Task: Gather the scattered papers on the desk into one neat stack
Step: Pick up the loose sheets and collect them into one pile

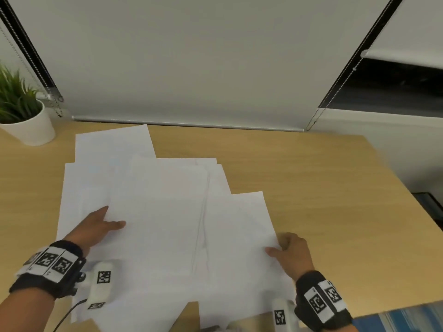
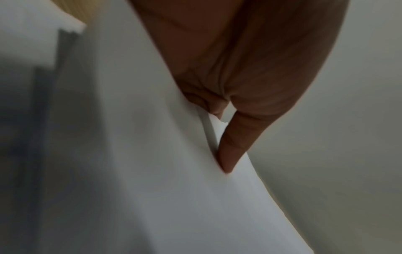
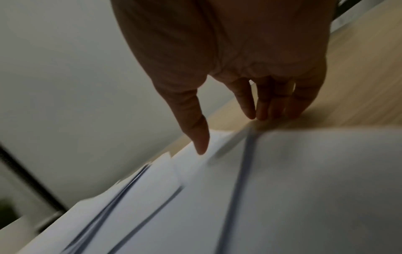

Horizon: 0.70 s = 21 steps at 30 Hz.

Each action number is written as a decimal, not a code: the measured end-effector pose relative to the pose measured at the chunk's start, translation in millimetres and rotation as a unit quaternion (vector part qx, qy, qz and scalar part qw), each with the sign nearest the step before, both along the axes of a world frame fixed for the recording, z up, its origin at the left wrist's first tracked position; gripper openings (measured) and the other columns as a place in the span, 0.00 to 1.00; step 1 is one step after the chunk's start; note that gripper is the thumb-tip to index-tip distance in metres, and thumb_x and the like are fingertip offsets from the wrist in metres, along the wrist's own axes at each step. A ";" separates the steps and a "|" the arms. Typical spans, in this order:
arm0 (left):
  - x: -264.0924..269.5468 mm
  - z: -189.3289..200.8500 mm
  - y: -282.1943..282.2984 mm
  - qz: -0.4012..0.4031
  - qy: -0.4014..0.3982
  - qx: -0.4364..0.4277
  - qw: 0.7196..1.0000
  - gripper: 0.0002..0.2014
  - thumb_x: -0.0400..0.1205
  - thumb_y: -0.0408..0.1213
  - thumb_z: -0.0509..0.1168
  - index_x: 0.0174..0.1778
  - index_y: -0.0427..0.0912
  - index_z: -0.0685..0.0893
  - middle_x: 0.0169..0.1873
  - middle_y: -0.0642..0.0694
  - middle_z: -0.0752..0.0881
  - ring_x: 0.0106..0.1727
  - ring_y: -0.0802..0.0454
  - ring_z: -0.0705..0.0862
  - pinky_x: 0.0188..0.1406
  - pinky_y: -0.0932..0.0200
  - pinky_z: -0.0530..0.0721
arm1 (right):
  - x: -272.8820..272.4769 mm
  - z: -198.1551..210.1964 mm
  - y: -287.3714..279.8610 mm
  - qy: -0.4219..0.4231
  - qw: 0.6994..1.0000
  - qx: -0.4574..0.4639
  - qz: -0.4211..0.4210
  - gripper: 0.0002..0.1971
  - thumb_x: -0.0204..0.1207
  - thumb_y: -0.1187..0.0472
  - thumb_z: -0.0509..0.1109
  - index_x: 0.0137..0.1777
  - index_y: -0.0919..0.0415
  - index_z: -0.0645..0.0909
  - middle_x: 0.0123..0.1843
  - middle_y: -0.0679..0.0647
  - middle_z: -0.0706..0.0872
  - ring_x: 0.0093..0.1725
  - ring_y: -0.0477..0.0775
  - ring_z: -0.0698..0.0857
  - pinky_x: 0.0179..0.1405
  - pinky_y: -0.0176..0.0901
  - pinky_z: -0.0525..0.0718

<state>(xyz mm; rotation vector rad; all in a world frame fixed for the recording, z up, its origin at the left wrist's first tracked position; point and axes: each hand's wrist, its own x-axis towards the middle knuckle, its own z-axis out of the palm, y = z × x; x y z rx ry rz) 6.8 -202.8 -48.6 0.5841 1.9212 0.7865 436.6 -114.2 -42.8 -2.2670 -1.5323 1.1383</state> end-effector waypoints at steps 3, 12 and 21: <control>-0.2 -1.3 -2.0 0.004 -0.003 0.005 1.000 0.24 0.78 0.32 0.71 0.71 0.37 0.77 0.64 0.37 0.84 0.63 0.36 0.82 0.68 0.41 0.77 | -26.4 -8.8 -4.8 0.031 0.999 -0.023 0.028 0.53 0.45 0.43 0.83 0.72 0.61 0.70 0.67 0.57 0.78 0.66 0.62 0.79 0.63 0.54 0.82; 5.0 -9.7 -4.0 0.018 -0.020 0.036 0.999 0.21 0.79 0.29 0.70 0.69 0.38 0.77 0.59 0.39 0.85 0.57 0.39 0.83 0.59 0.46 0.78 | -47.1 8.4 13.2 0.051 0.998 -0.027 -0.003 0.37 0.60 0.56 0.83 0.68 0.63 0.72 0.64 0.58 0.79 0.59 0.61 0.82 0.58 0.53 0.84; 7.2 -8.8 -5.8 0.021 -0.026 0.049 0.998 0.23 0.80 0.29 0.69 0.72 0.38 0.76 0.63 0.39 0.83 0.61 0.39 0.81 0.61 0.47 0.76 | -46.8 24.0 12.7 0.320 0.936 -0.122 -0.088 0.29 0.57 0.67 0.83 0.61 0.68 0.84 0.53 0.65 0.91 0.53 0.68 0.89 0.51 0.60 0.88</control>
